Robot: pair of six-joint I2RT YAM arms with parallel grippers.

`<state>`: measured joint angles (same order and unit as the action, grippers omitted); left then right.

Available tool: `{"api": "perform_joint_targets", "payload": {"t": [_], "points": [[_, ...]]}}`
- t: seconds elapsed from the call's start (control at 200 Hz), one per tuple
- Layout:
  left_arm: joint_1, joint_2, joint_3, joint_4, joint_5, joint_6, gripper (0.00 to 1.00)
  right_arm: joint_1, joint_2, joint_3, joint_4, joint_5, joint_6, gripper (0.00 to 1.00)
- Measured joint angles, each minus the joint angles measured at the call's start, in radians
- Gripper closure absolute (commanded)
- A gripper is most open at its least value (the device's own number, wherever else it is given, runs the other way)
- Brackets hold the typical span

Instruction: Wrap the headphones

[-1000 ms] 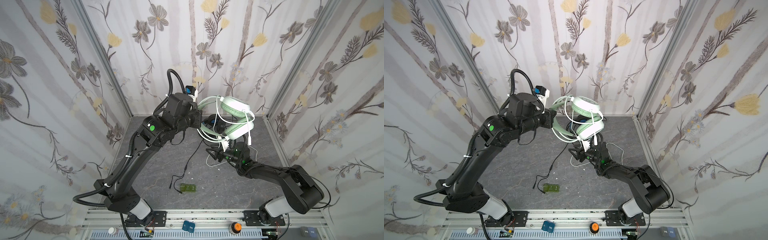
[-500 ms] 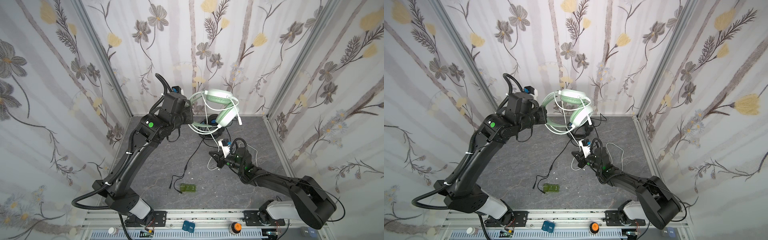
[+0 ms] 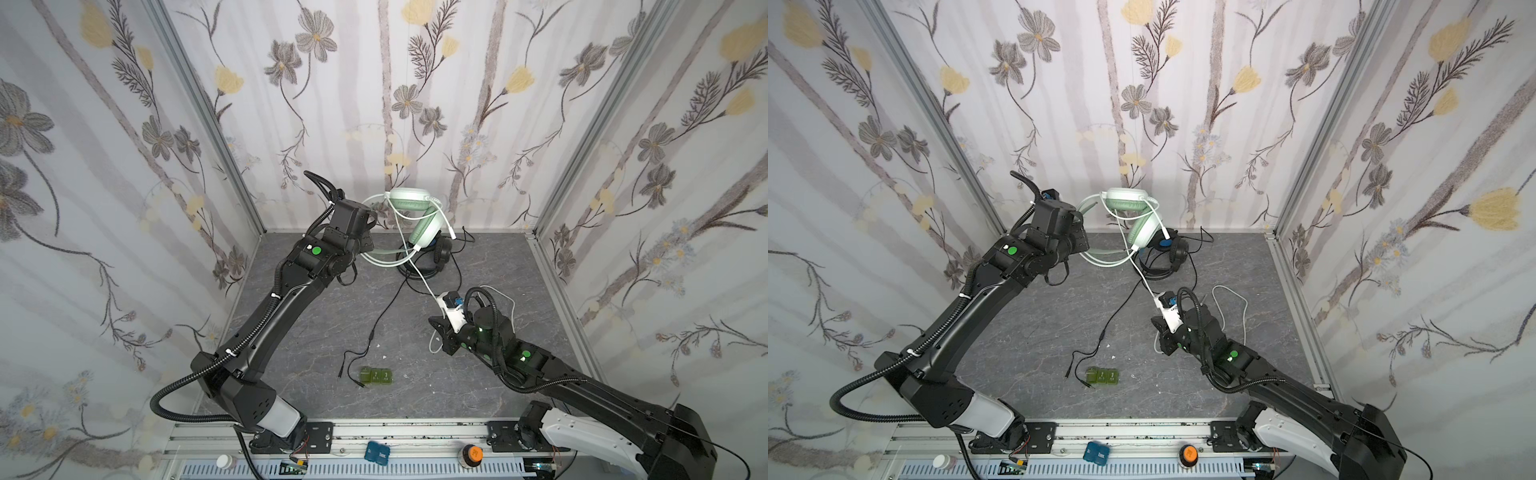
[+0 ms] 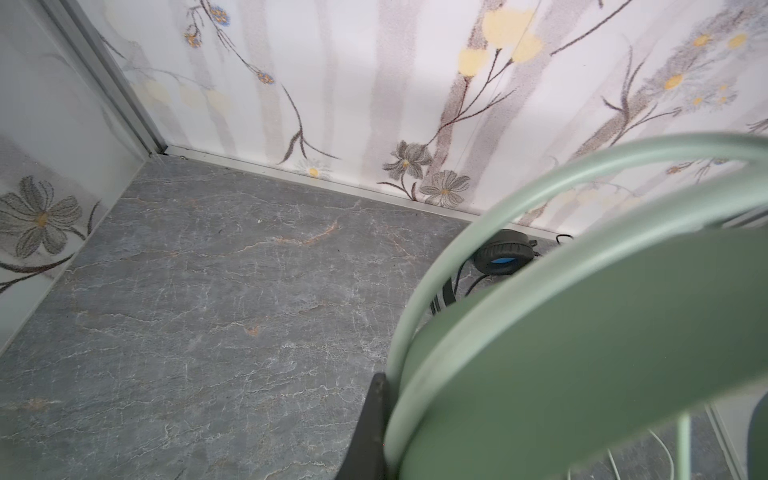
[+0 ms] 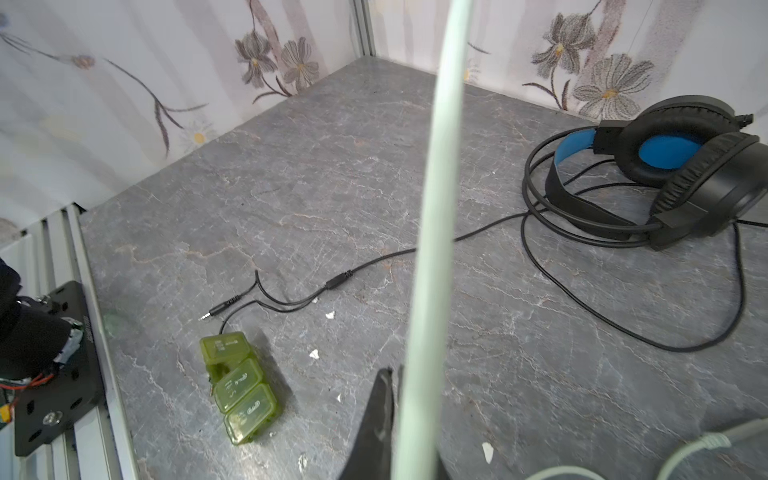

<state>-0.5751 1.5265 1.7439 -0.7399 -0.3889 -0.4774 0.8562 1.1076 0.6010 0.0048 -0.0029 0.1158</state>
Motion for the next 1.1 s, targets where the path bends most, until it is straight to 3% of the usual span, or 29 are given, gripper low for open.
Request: {"api": "perform_joint_targets", "payload": {"t": [0.245, 0.555, 0.844, 1.099], "points": [[-0.002, 0.0, -0.066, 0.061, -0.076, 0.029, 1.0, 0.126, -0.008, 0.121, -0.241, 0.13, -0.044, 1.0], [-0.025, -0.002, -0.181, 0.126, -0.167, 0.154, 1.0, 0.246, 0.085, 0.428, -0.447, 0.247, -0.113, 1.0], [-0.075, -0.041, -0.268, 0.169, -0.208, 0.368, 1.0, 0.257, 0.229, 0.731, -0.631, 0.29, -0.253, 1.0], [-0.09, -0.1, -0.359, 0.197, -0.24, 0.511, 1.0, 0.258, 0.293, 0.843, -0.751, 0.299, -0.329, 1.0]]}}
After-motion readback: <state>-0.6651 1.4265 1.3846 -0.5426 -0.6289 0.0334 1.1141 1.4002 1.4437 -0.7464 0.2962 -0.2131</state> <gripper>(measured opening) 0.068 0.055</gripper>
